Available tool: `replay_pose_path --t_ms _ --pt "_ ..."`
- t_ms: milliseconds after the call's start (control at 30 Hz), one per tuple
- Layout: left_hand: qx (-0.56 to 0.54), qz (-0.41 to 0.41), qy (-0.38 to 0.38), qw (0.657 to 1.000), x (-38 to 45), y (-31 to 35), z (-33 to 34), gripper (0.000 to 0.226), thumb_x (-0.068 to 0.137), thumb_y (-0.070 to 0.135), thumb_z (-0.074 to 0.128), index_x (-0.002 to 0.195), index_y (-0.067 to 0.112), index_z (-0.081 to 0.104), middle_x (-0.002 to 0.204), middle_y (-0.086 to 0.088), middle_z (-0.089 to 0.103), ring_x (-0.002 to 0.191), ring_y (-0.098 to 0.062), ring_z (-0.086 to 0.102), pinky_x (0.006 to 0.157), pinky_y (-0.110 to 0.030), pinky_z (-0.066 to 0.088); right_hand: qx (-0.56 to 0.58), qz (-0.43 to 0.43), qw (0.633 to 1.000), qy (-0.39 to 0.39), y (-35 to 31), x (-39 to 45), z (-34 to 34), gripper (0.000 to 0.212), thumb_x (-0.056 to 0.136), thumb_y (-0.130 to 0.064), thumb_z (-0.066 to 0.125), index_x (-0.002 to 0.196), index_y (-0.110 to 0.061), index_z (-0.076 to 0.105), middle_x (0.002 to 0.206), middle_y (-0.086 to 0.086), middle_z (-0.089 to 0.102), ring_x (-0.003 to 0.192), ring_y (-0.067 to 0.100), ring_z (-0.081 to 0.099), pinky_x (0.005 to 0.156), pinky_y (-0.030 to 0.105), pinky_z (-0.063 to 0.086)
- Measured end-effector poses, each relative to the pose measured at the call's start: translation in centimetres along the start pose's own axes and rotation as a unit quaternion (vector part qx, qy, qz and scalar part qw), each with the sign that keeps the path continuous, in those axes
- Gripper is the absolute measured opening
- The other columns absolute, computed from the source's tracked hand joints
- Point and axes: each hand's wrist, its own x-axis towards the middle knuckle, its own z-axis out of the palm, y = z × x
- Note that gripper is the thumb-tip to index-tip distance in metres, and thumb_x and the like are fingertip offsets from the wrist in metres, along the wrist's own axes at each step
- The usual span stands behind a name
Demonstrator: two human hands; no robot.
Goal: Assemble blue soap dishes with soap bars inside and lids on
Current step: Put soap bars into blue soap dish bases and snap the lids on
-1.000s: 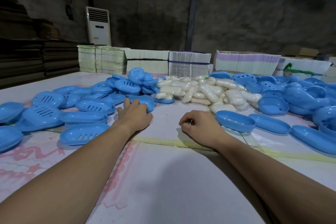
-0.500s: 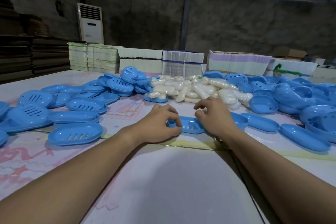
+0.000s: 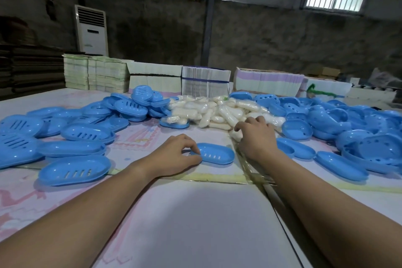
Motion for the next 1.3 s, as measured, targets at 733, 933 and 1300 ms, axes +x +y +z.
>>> replay_pose_path --t_ms 733,933,1300 --pt "-0.005 -0.003 -0.005 1.000 0.2 -0.2 0.1 0.004 0.087 0.036 0.072 0.085 0.034 0.070 0.108 0.014 0.060 0.111 -0.005 0.055 0.108 -0.032 0.044 -0.087 -0.040 0.991 -0.091 -0.1 2.5 -0.5 0.036 0.089 -0.024 0.056 0.125 -0.022 0.052 0.121 0.004 0.056 0.115 0.028 0.048 0.091 0.045 0.039" --pt "-0.007 -0.010 -0.005 1.000 0.2 -0.4 0.1 0.008 0.086 0.035 0.075 0.086 0.030 0.069 0.112 0.013 0.060 0.111 -0.004 0.056 0.105 -0.026 0.045 0.414 0.072 0.905 0.061 -1.5 -0.4 -2.6 0.048 0.073 -0.029 0.079 0.114 -0.028 0.054 0.094 -0.009 0.061 0.085 0.012 0.059 0.068 0.030 0.047" --pt "-0.008 -0.022 -0.010 1.000 0.0 -0.5 -0.3 0.046 0.086 0.039 0.075 0.125 0.045 0.050 0.120 0.013 0.058 0.108 -0.004 0.057 0.091 -0.019 0.046 0.336 -0.038 0.936 -0.101 -3.0 -3.5 -0.9 0.061 0.085 -0.050 0.067 0.140 -0.034 0.047 0.141 0.002 0.050 0.133 0.020 0.039 0.104 0.033 0.035"
